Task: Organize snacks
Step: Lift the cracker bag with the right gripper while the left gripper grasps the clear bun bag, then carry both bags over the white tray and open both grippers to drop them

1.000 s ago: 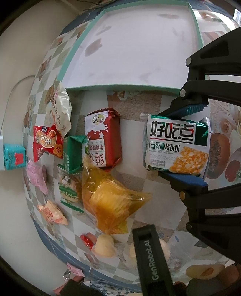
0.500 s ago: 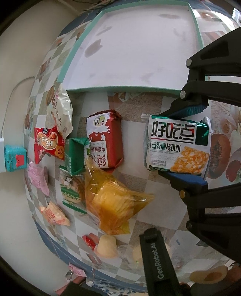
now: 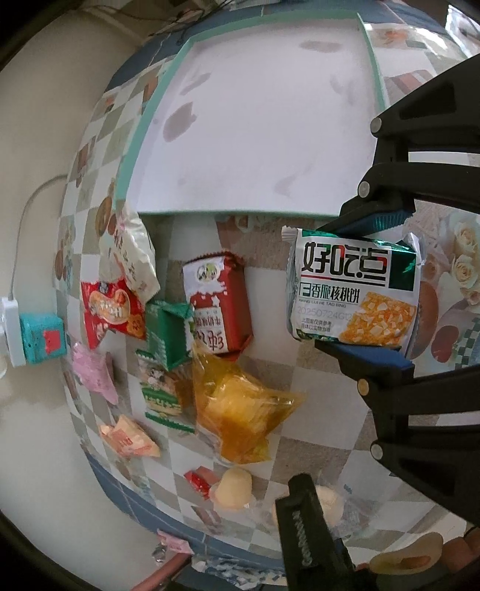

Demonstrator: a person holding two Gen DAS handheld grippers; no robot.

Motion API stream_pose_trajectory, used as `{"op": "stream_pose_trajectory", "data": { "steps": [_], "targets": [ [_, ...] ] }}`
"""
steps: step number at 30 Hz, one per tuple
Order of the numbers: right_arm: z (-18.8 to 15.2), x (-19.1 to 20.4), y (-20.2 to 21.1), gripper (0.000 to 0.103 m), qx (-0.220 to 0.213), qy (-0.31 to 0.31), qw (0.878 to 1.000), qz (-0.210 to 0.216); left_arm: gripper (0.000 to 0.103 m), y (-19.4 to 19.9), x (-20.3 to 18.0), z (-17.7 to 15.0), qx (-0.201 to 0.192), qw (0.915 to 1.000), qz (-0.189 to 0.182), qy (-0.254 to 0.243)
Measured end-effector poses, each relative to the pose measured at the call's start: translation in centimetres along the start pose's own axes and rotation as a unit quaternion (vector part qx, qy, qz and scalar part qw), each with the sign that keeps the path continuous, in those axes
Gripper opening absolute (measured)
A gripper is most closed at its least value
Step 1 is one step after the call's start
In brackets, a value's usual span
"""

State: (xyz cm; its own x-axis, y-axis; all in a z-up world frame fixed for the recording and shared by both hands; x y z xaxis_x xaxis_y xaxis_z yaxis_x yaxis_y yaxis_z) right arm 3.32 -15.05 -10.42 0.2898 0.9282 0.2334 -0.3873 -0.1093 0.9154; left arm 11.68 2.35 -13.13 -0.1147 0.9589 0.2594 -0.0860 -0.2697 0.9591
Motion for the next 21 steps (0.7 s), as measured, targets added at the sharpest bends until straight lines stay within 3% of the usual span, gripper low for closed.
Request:
{"op": "stream_pose_trajectory", "data": {
  "steps": [12, 21],
  "targets": [
    [1.1, -0.8, 3.4, 0.054, -0.048, -0.012, 0.999, -0.006, 0.064, 4.1, 1.3, 0.7, -0.049, 0.9982, -0.019, 0.030],
    [1.9, -7.4, 5.9, 0.054, -0.077, -0.110, 0.990, -0.034, 0.065, 6.5, 0.0, -0.2, -0.074, 0.9970, -0.023, -0.003]
  ]
}}
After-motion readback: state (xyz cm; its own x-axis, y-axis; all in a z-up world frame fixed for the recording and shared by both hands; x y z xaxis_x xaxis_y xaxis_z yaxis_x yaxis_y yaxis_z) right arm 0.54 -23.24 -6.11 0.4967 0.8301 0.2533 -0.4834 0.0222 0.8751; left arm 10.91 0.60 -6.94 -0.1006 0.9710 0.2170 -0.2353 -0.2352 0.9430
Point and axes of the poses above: each gripper's, at about its wrist camera, not at the fingertips, and y roughly against the way its jaws point, x to its left, z to its top, the point moved 5 cm from there along -y, roughly the way its jaws point, and after that the axes turned 14 degrees about z, right-handed, at the moved point
